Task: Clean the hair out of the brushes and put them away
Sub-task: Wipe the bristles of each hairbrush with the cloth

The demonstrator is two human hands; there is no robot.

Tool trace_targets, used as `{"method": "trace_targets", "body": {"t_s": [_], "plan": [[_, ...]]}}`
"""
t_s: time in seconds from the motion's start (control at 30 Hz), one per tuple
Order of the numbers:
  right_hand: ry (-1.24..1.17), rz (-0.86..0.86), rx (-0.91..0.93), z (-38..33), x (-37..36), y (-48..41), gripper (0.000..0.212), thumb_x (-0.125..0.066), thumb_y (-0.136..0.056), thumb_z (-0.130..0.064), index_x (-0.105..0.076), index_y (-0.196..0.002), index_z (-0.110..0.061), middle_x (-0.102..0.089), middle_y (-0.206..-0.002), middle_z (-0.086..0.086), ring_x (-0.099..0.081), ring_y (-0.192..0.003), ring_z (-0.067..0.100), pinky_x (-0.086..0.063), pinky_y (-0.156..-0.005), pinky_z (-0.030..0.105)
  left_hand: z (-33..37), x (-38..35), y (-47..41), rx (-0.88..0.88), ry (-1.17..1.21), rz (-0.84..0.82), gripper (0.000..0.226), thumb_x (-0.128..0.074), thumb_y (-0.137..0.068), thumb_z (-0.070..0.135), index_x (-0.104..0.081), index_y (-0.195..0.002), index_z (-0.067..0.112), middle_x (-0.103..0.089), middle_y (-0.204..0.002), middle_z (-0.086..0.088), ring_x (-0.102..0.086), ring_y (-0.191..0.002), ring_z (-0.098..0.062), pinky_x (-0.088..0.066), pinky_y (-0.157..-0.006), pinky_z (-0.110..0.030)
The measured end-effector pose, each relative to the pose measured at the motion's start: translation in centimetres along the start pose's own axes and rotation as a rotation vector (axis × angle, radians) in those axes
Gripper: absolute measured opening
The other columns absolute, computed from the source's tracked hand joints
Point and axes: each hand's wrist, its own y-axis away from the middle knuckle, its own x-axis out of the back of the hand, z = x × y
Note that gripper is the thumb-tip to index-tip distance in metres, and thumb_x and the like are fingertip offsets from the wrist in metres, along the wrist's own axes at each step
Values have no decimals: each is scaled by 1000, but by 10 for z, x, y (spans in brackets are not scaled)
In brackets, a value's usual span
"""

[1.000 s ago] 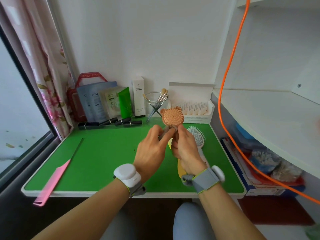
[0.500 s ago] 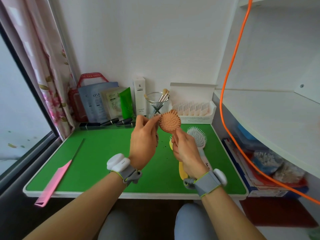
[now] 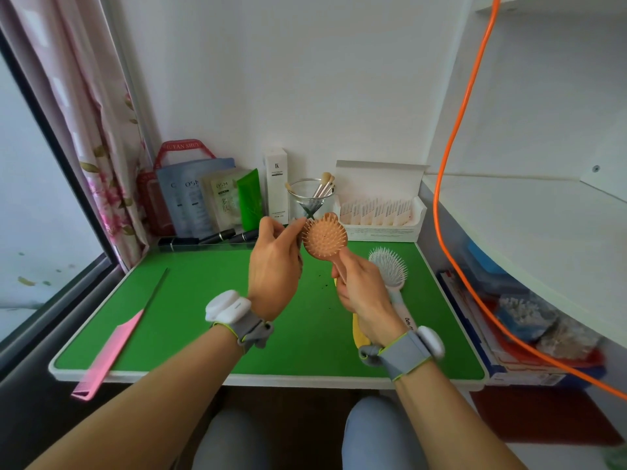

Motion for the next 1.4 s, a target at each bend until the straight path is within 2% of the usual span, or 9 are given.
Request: {"method": "trace_targets", "body": {"t_s": [0.17, 0.47, 0.6, 0.7, 0.9, 1.0, 1.17, 1.27, 1.4], "plan": [[-54, 35, -3, -1, 0, -2, 39, -40, -100, -30, -49, -68, -10, -28, -40, -6, -21, -32, 8, -15, -35, 14, 2, -3, 14, -26, 19, -49, 34, -50, -95, 6, -61, -126, 13, -46, -91, -13, -54, -56, -24, -51, -48, -41], [-36, 59, 0, 4, 2, -4, 40, -40, -100, -30, -49, -67, -10, -28, -37, -7, -22, -29, 8, -16, -34, 13, 6, -3, 12, -13, 11, -50, 29, -50, -95, 7, -64, -121, 12, -47, -91, -15, -53, -59, -27, -51, -52, -44], [34, 50, 12, 8, 2, -4, 42, -41, -99, -33, -50, -64, -12, -32, -36, -10, -25, -29, 6, -19, -33, 16, 2, -2, 0, 230, 168, 42, 28, -51, -95, 11, -61, -121, 11, -55, -104, -12, -53, -85, -15, -48, -81, -34], [97, 42, 32, 8, 3, -5, 43, -40, -99, -34, -49, -63, -13, -33, -38, -8, -27, -33, 8, -20, -37, 19, 0, 2, -12, 406, 324, -78, 30, -51, -96, 18, -59, -125, 14, -59, -116, -9, -56, -106, -18, -45, -98, -36], [173, 75, 109, 11, 8, -7, 42, -41, -98, -36, -51, -64, -13, -35, -41, -8, -29, -37, 8, -23, -46, 25, -5, 6, -15, 411, 340, -260, 23, -57, -93, 20, -67, -113, 19, -62, -109, -6, -61, -99, -19, -50, -94, -42], [198, 128, 128, 11, 10, -11, 45, -40, -97, -38, -48, -60, -15, -35, -37, -9, -29, -36, 6, -25, -48, 25, -8, 3, -9, 383, 247, -260, 19, -58, -92, 15, -68, -108, 16, -65, -108, -7, -61, -97, -21, -50, -92, -41], [421, 76, 251, 12, 12, -11, 48, -41, -97, -38, -51, -62, -8, -40, -39, -10, -33, -40, 6, -26, -49, 28, -12, 14, -28, 247, 169, -86, 21, -55, -93, 13, -68, -109, 18, -53, -99, -4, -53, -88, -17, -49, -80, -32], [493, 50, 284, 13, 9, -10, 48, -42, -98, -38, -52, -60, -11, -45, -41, -14, -38, -40, 5, -27, -50, 30, -6, 22, -42, -5, 109, -155, 22, -60, -90, 16, -71, -109, 19, -54, -94, -4, -50, -78, -14, -48, -67, -28], [516, 65, 314, 13, 7, -9, 47, -43, -97, -38, -52, -56, -17, -47, -43, -18, -39, -41, 4, -24, -47, 28, -8, 26, -45, -233, -100, -293, 19, -62, -89, 14, -73, -103, 19, -56, -96, -7, -55, -80, -22, -53, -64, -41]]}}
